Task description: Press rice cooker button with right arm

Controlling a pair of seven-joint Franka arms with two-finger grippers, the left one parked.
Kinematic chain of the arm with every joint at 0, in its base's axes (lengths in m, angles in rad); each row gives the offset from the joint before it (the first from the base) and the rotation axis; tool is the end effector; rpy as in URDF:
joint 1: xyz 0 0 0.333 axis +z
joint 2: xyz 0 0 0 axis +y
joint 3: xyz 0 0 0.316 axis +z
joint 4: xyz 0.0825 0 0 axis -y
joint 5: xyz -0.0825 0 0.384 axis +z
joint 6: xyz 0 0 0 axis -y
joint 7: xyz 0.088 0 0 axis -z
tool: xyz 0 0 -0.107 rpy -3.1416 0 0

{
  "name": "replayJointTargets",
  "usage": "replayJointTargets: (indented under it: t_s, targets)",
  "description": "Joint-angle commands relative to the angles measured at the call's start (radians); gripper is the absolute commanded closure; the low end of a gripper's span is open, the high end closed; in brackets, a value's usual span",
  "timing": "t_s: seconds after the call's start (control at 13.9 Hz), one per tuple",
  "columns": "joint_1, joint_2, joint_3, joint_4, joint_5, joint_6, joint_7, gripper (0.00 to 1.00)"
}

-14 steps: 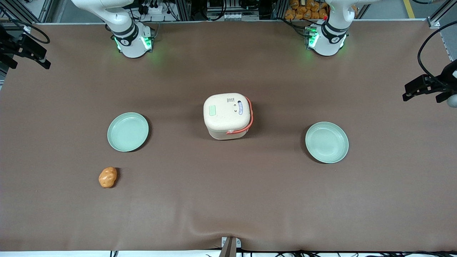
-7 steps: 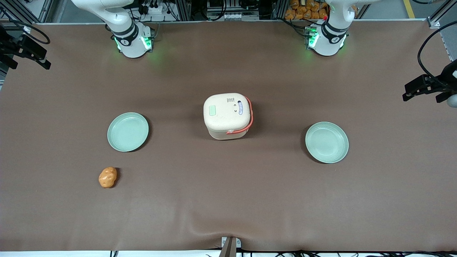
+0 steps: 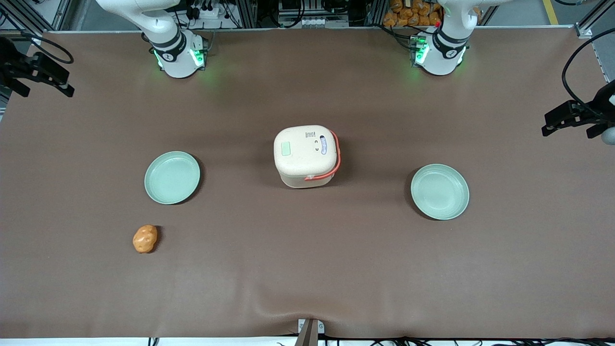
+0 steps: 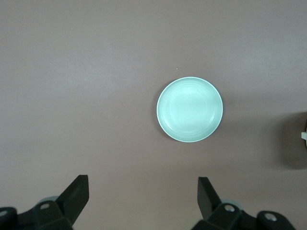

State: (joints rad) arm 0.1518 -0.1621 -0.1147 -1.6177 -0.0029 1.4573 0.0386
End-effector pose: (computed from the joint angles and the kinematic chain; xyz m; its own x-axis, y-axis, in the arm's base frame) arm 0.4908 0.0123 0.6768 1.0000 -0.0003 0.0000 -0.0003 -0.9999 -0.0156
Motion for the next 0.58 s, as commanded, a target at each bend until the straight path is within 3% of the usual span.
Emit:
replayJointTargets:
  t_s: [0.0,0.29,0.5]
  targets:
    - [0.043,0.018,0.004,0.024,0.006,-0.005,0.004,0.0]
    - [0.106,0.036,0.006,0.025,0.04,0.012,0.013,0.0]
    - [0.211,0.078,0.006,0.025,0.044,0.073,0.188,0.0]
